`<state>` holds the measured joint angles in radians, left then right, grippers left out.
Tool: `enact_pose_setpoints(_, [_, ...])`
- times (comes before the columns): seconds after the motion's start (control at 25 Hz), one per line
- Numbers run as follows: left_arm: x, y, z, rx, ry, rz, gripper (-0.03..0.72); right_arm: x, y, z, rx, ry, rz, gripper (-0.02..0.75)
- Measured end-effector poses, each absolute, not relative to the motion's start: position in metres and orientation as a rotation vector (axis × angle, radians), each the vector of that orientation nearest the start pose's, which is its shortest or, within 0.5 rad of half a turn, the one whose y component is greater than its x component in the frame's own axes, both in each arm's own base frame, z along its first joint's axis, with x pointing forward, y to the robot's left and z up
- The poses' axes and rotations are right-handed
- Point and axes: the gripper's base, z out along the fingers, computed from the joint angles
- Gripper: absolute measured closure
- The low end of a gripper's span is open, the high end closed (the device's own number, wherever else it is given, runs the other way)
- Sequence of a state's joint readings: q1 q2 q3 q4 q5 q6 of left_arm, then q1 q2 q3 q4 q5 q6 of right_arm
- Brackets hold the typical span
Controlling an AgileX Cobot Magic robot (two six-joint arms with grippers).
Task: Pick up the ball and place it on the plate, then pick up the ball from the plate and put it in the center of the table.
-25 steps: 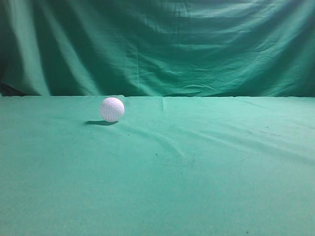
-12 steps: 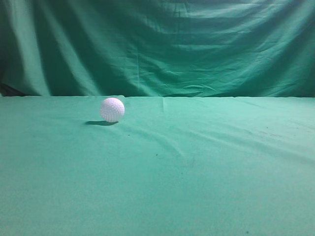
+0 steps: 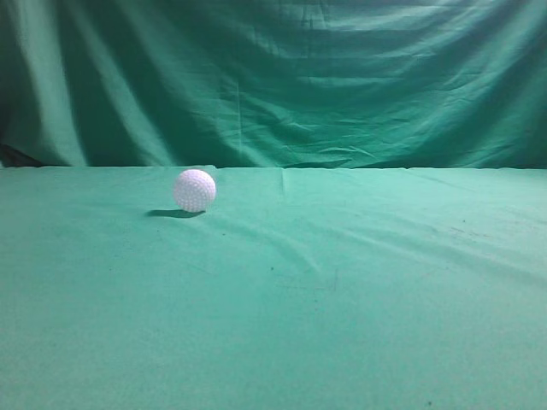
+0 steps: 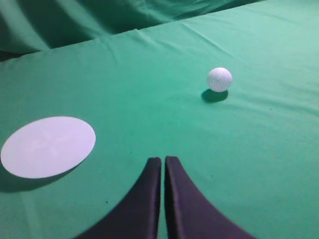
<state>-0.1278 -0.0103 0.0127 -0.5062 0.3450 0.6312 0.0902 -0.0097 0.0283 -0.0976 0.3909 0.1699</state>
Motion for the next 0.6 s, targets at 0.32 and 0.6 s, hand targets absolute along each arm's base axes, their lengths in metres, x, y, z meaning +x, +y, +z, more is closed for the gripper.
enact_pose_setpoints(0.32, [0.052, -0.015, 0.177, 0.292, 1.798, -0.079, 0.688, 0.052, 0.001, 0.169, 0.015, 1.892, 0.081, 0.738])
enact_pose_setpoints(0.6, [0.053, -0.008, 0.175, 0.216, 1.827, -0.027, 0.688, 0.052, 0.001, 0.169, 0.015, 1.892, 0.081, 0.738])
